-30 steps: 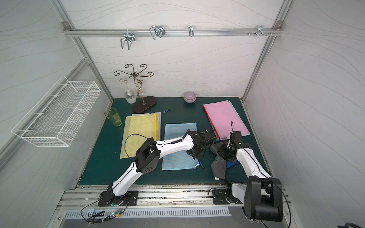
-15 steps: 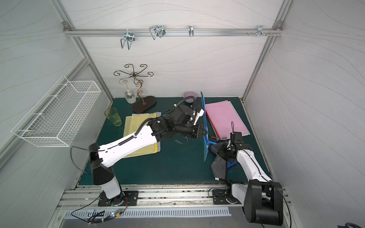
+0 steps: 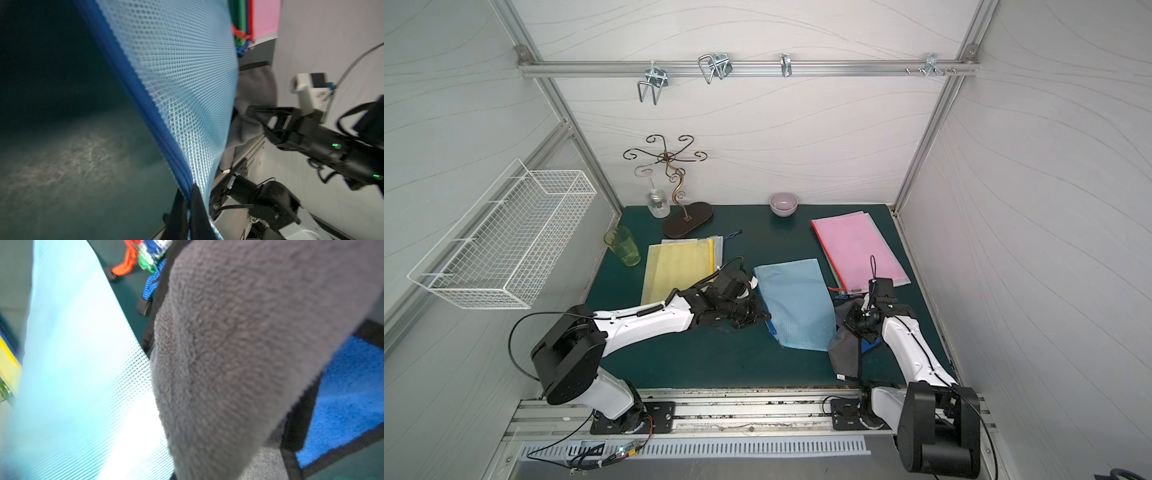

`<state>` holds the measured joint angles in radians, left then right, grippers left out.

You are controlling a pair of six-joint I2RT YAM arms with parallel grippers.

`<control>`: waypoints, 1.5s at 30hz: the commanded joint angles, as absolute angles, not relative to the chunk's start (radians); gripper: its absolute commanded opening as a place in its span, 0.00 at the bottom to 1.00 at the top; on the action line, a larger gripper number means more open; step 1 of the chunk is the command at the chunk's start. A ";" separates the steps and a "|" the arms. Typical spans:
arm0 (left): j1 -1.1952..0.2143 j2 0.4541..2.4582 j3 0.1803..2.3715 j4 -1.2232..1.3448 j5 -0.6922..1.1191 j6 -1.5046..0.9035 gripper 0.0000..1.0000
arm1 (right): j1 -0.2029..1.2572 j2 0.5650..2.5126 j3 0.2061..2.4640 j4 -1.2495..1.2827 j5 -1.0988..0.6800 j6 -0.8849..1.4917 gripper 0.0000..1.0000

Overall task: Wipe the document bag
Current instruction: Adjust the document bag at the center of the board, then wipe the dirt from the document bag.

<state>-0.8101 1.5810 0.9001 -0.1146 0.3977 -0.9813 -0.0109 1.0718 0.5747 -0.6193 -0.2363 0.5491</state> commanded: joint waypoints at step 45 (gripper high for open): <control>-0.779 1.730 0.922 -0.418 0.290 -0.776 0.00 | 0.537 2.160 1.571 -0.499 -0.362 0.528 0.00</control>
